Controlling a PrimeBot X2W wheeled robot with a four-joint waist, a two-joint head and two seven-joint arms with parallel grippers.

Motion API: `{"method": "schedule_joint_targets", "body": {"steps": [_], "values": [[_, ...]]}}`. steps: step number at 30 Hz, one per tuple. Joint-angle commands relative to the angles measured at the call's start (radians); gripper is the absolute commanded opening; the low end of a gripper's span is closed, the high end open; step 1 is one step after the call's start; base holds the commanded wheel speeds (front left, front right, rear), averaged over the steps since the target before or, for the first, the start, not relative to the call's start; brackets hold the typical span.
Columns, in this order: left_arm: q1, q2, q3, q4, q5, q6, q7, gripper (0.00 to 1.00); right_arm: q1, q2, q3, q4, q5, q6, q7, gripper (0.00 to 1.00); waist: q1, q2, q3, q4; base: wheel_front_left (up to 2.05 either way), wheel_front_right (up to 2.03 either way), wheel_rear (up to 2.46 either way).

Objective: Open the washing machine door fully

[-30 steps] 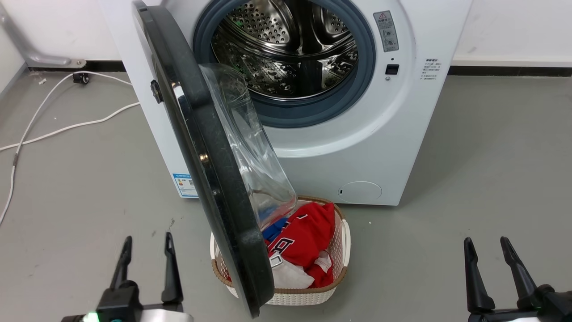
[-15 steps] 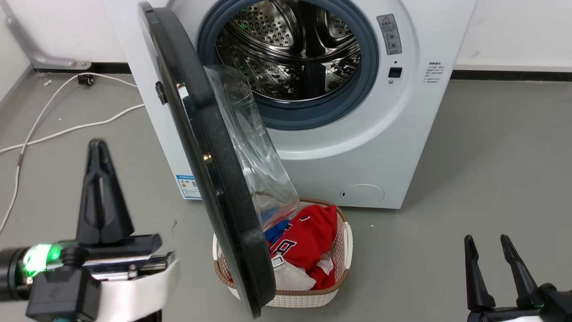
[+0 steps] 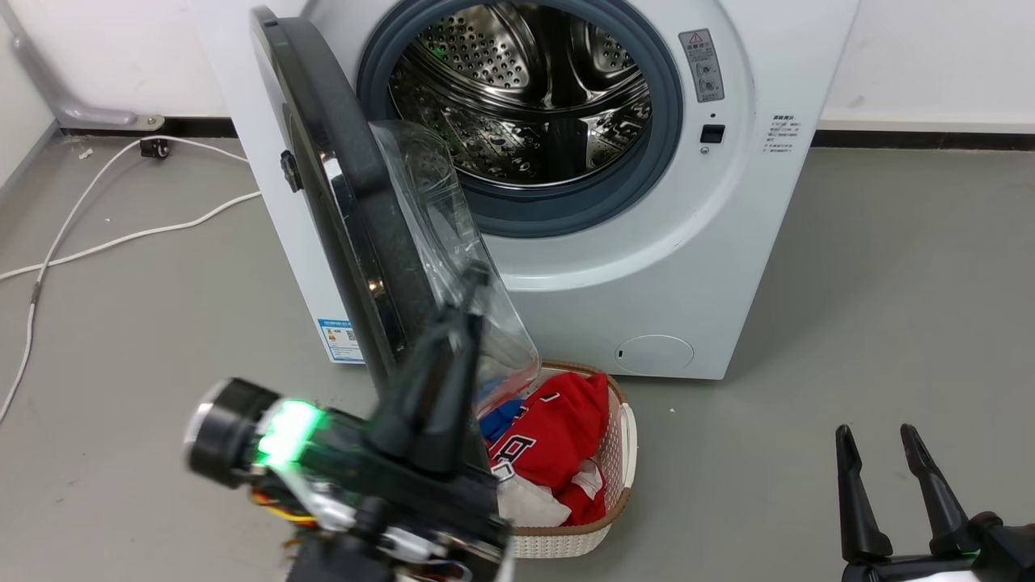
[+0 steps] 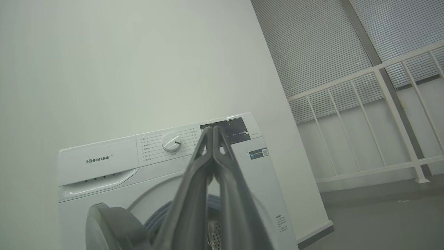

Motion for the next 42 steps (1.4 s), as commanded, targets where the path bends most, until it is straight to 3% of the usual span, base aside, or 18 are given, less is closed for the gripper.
{"method": "schedule_joint_targets", "body": {"steps": [1, 9, 19, 26, 42], "values": [[-0.013, 0.003, -0.016, 0.01, 0.005, -0.006, -0.002, 0.0, -0.004, 0.003, 0.002, 0.002, -0.001, 0.0, -0.002, 1.0, 0.0001, 0.0, 0.001, 0.0, 0.0, 0.0, 0.0], [-0.008, -0.003, -0.183, 0.121, 0.013, -0.052, -0.002, 0.0, -0.006, 0.003, 0.004, 0.006, 0.003, 0.0, -0.002, 1.0, 0.0001, 0.0, 0.011, -0.002, 0.0, 0.0, 0.0], [0.023, 0.001, -0.274, 0.272, -0.01, -0.074, 0.001, 0.0, -0.017, 0.003, 0.005, 0.016, -0.005, 0.0, -0.002, 1.0, 0.0001, 0.0, 0.024, -0.001, 0.0, 0.0, 0.0], [0.068, 0.014, -0.278, 0.371, -0.034, -0.061, 0.0, 0.0, -0.017, 0.003, 0.001, 0.019, -0.008, 0.0, -0.002, 1.0, 0.0001, 0.0, 0.03, 0.001, 0.0, 0.0, 0.0], [0.131, 0.048, -0.157, 0.558, -0.119, 0.033, -0.002, 0.0, -0.015, 0.003, -0.001, 0.031, -0.004, 0.0, -0.002, 1.0, 0.0001, 0.0, 0.037, 0.036, 0.0, 0.0, 0.0]]}}
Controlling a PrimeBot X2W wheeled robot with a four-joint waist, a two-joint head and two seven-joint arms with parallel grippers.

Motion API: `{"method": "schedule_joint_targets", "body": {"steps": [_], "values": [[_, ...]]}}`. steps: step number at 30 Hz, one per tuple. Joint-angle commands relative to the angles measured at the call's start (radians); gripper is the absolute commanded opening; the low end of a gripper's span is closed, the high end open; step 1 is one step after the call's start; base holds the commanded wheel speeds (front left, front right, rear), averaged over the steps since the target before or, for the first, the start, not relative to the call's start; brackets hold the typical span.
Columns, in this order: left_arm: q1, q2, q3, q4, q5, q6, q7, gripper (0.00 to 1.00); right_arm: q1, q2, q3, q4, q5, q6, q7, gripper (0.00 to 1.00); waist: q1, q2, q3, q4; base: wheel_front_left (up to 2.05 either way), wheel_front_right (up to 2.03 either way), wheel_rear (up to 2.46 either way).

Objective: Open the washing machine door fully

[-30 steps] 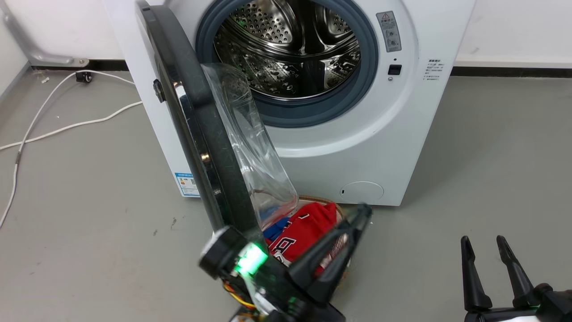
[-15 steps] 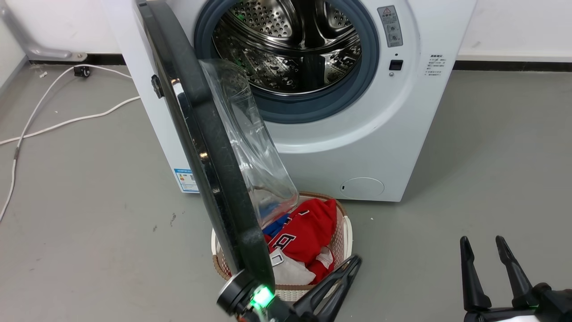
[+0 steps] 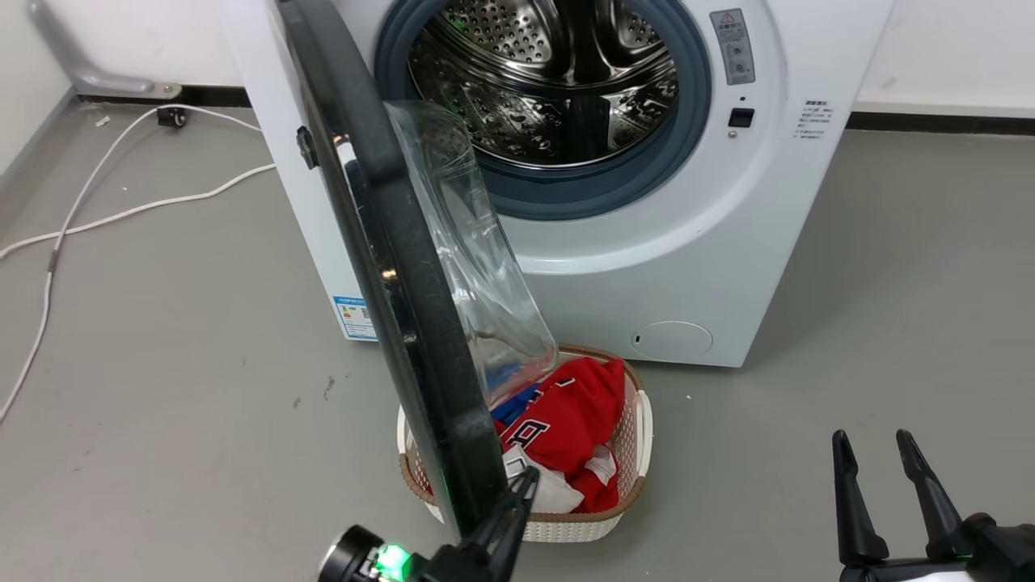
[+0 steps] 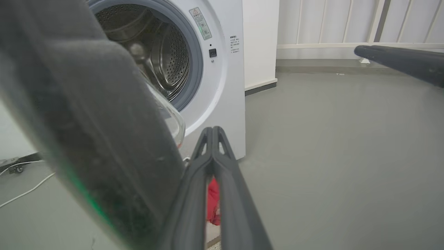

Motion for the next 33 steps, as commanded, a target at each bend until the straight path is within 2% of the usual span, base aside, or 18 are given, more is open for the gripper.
{"method": "schedule_joint_targets", "body": {"steps": [1, 9, 15, 20, 28, 33], "values": [[0.01, 0.006, 0.014, 0.007, -0.007, 0.012, -0.002, 0.0, -0.009, 0.003, 0.002, 0.003, -0.002, 0.0, -0.002, 1.0, 0.0, 0.0, -0.001, 0.005, 0.0, 0.0, 0.0], [0.053, 0.022, 0.112, 0.003, -0.054, 0.083, 0.001, 0.0, 0.007, 0.003, 0.001, 0.008, 0.003, 0.0, -0.002, 1.0, 0.0, 0.0, -0.004, 0.03, 0.0, 0.0, 0.0], [0.083, 0.038, 0.145, -0.024, -0.066, 0.097, 0.0, 0.0, -0.004, 0.003, 0.006, 0.008, 0.0, 0.0, -0.002, 1.0, 0.0, 0.0, 0.013, 0.062, 0.0, 0.0, 0.0], [0.109, 0.062, 0.218, -0.041, -0.088, 0.133, 0.0, 0.0, -0.005, 0.002, 0.004, 0.009, 0.005, 0.0, -0.002, 1.0, 0.0, 0.0, 0.025, 0.093, 0.0, 0.0, 0.0], [0.101, 0.133, 0.343, -0.062, -0.112, 0.159, -0.001, 0.0, -0.021, 0.002, 0.003, 0.007, -0.003, 0.0, -0.002, 1.0, 0.0, 0.0, 0.048, 0.131, 0.0, 0.0, 0.0], [0.071, 0.175, 0.422, -0.05, -0.155, 0.138, -0.003, 0.0, -0.032, 0.002, 0.008, 0.008, -0.011, 0.0, -0.002, 1.0, 0.0, 0.0, 0.065, 0.14, 0.0, 0.0, 0.0]]}}
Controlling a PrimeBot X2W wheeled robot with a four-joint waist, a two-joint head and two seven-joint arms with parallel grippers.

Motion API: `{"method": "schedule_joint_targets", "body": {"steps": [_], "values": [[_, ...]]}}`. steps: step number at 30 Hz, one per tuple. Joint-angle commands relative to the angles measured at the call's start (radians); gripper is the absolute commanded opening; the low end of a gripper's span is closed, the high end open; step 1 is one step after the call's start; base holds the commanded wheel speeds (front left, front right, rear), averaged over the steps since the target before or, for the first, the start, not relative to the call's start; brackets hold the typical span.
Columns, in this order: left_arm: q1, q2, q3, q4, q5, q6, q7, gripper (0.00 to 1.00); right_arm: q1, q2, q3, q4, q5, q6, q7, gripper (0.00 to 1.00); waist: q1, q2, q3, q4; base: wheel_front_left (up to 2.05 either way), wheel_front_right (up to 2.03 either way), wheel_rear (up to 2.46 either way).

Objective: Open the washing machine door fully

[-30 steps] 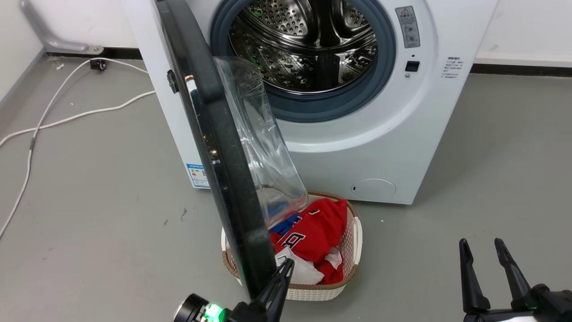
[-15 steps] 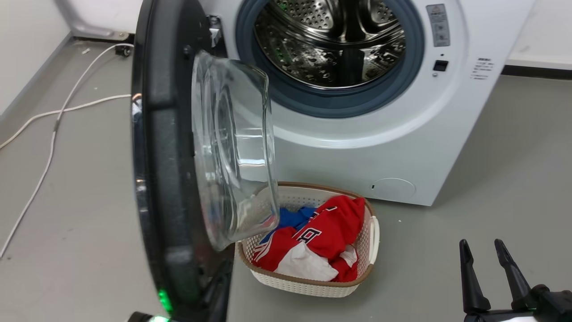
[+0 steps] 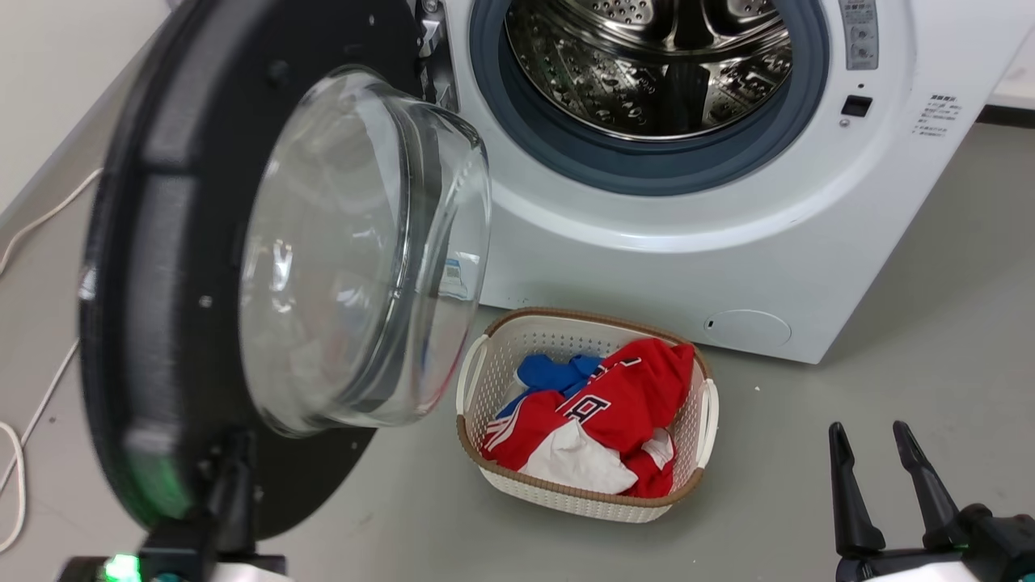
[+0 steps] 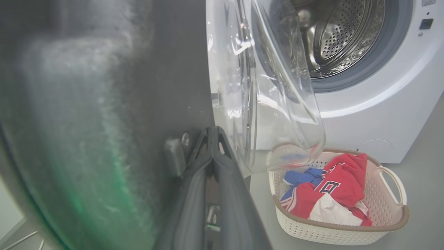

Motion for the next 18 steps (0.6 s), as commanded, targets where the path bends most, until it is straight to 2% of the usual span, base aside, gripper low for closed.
{"method": "schedule_joint_targets", "body": {"steps": [1, 12, 18], "values": [[-0.032, 0.02, 0.036, 0.009, -0.011, 0.003, -0.003, 0.0, -0.021, 0.002, 0.002, -0.002, -0.009, 0.0, -0.002, 1.0, -0.0001, 0.0, 0.011, 0.002, 0.0, 0.0, 0.0], [-0.102, 0.046, 0.192, 0.106, -0.069, 0.021, -0.002, 0.0, -0.045, 0.002, 0.002, -0.014, -0.037, 0.0, -0.002, 1.0, -0.0001, 0.0, 0.065, -0.016, 0.0, 0.0, 0.0], [-0.152, 0.071, 0.275, 0.163, -0.091, 0.008, -0.002, 0.0, -0.06, 0.002, -0.004, -0.021, -0.052, 0.0, -0.002, 1.0, -0.0001, 0.0, 0.094, -0.023, 0.0, 0.0, 0.0]]}}
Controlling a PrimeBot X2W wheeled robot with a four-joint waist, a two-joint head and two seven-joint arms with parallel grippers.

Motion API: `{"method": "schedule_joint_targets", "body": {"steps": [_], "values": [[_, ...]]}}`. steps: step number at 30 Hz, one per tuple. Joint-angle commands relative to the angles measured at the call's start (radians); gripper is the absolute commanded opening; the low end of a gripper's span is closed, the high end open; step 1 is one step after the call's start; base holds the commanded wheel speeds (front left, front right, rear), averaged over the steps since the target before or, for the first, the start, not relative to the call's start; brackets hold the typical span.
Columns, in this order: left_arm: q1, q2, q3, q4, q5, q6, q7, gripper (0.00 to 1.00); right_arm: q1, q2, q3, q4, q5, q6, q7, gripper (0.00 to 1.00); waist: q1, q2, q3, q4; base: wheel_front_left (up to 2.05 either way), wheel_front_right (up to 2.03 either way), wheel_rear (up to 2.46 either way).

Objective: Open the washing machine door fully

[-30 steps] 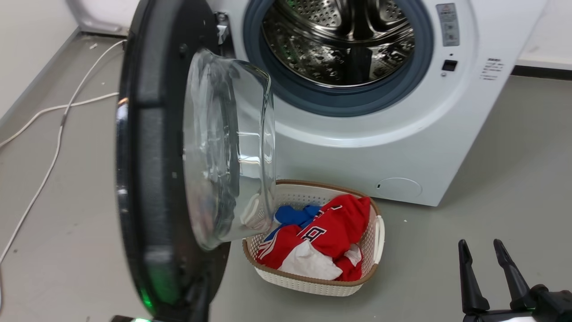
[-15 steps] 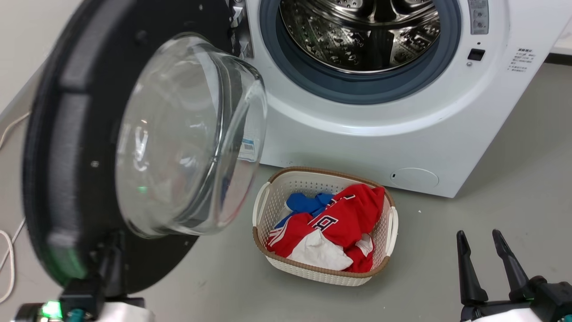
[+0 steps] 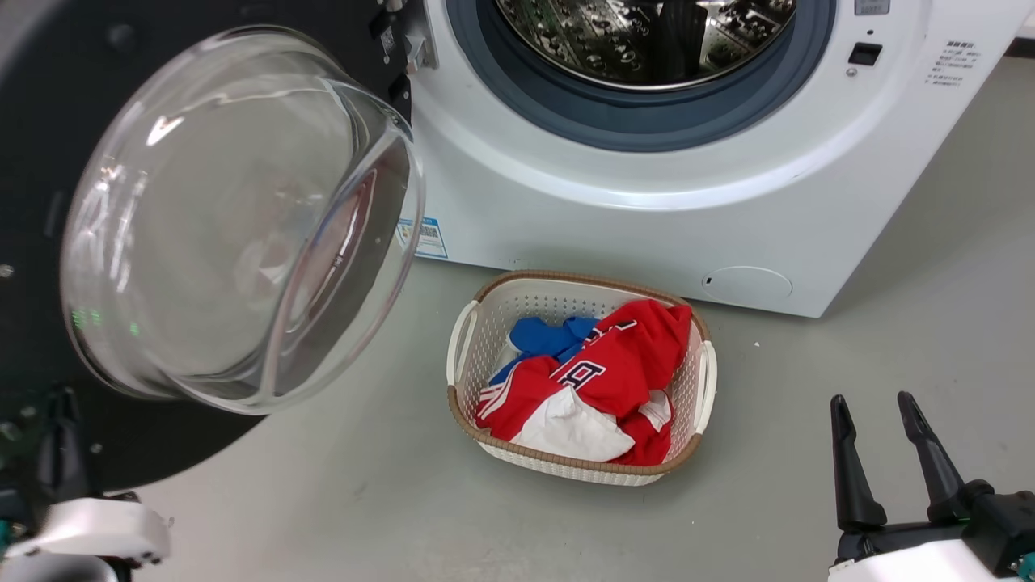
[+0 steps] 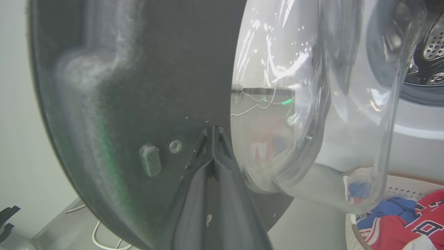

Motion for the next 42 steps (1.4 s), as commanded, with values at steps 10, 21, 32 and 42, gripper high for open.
{"method": "schedule_joint_targets", "body": {"steps": [10, 21, 32, 42], "values": [[-0.131, 0.068, 0.112, 0.141, -0.038, -0.036, -0.001, 0.0, -0.036, 0.002, -0.001, -0.007, -0.03, 0.0, -0.002, 1.0, -0.0001, 0.0, 0.044, -0.008, 0.0, 0.0, 0.0], [-0.26, 0.127, 0.18, 0.333, -0.054, -0.091, -0.001, 0.0, -0.055, 0.002, 0.003, -0.003, -0.046, 0.0, -0.002, 1.0, -0.0001, 0.0, 0.069, -0.033, 0.0, 0.0, 0.0], [-0.311, 0.13, 0.232, 0.463, -0.006, -0.14, -0.001, 0.0, -0.044, 0.002, 0.004, 0.015, -0.035, 0.0, -0.002, 1.0, -0.0001, 0.0, 0.031, -0.056, 0.0, 0.0, 0.0], [-0.19, 0.052, 0.267, 0.345, 0.089, -0.156, -0.002, 0.0, 0.011, 0.002, 0.003, 0.031, -0.013, 0.0, -0.002, 1.0, -0.0001, 0.0, -0.098, -0.06, 0.0, 0.0, 0.0]]}}
